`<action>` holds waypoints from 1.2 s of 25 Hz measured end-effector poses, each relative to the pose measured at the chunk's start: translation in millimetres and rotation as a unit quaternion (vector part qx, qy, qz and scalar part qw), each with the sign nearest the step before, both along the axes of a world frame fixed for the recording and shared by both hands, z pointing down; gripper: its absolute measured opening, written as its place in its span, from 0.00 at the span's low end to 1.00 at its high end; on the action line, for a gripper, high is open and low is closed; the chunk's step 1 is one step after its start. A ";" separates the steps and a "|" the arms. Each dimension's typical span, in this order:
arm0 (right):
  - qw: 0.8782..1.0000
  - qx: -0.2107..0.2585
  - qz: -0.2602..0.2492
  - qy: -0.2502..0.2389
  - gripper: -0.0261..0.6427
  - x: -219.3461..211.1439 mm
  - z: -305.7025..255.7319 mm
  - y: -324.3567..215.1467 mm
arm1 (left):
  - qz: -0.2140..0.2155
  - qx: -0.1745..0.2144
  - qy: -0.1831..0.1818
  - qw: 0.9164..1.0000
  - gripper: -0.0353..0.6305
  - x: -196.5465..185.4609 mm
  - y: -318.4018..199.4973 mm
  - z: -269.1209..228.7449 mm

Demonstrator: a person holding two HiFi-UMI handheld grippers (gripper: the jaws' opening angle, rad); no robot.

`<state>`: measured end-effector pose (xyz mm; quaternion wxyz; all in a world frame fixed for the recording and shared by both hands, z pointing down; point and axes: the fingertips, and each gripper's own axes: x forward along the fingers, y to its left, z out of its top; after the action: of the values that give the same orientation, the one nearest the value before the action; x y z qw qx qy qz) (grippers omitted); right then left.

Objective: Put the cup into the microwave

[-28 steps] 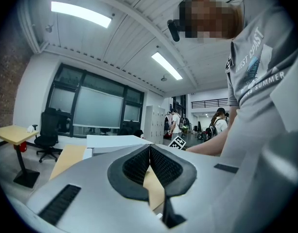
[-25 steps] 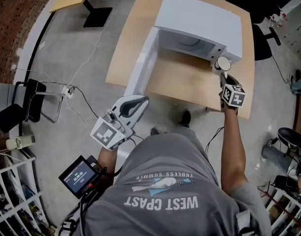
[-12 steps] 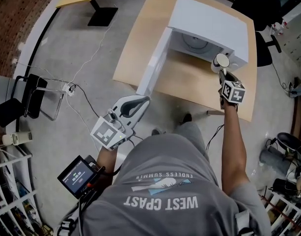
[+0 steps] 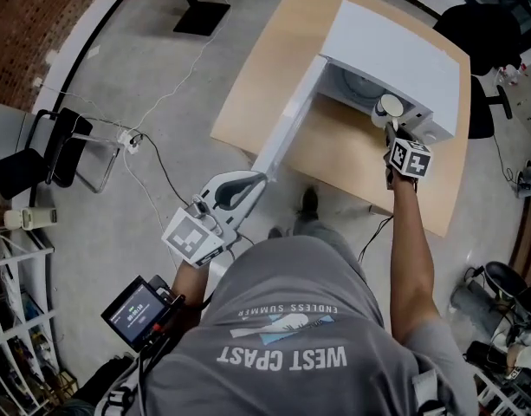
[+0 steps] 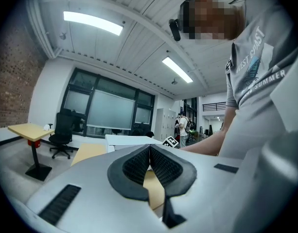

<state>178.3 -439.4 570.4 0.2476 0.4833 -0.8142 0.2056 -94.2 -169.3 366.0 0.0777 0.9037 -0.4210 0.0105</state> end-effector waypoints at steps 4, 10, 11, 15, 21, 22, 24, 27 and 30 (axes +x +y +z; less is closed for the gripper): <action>1.000 -0.020 -0.006 -0.013 0.14 -21.2 22.9 -26.2 | -0.025 -0.021 -0.014 0.999 0.08 -13.3 -16.9 5.1; 0.999 -0.040 -0.027 -0.012 0.14 -42.1 41.9 -70.4 | -0.058 -0.034 -0.013 0.998 0.08 -14.5 -51.2 0.6; 0.999 -0.043 -0.031 -0.011 0.14 -47.2 38.4 -76.5 | -0.062 -0.041 -0.014 0.997 0.08 -15.1 -55.3 -3.8; 0.999 -0.029 -0.030 0.005 0.14 -56.2 6.0 -109.9 | -0.061 -0.098 -0.023 0.993 0.08 -21.1 -75.0 -18.2; 0.999 0.022 -0.019 0.015 0.14 -70.6 -0.9 -128.2 | -0.075 -0.087 0.006 0.993 0.08 -36.2 -82.1 -17.4; 0.999 0.031 -0.018 0.015 0.14 -73.5 3.0 -125.4 | -0.076 -0.079 0.009 0.994 0.08 -39.7 -78.2 -16.7; 0.999 0.045 -0.019 0.010 0.14 -79.0 14.9 -119.8 | -0.078 -0.069 0.011 0.994 0.08 -46.1 -69.0 -13.1; 0.997 0.069 -0.029 0.008 0.14 -88.8 25.6 -115.7 | -0.082 -0.066 0.010 0.994 0.08 -53.0 -57.6 -6.5; 0.995 0.087 -0.037 0.019 0.14 -96.3 23.5 -119.1 | -0.086 -0.068 0.008 0.994 0.08 -56.7 -55.4 -3.6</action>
<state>82.0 -558.4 593.9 0.2278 0.4761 -0.8415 0.1154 -150.9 -224.6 362.4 0.1428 0.8566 -0.4952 0.0252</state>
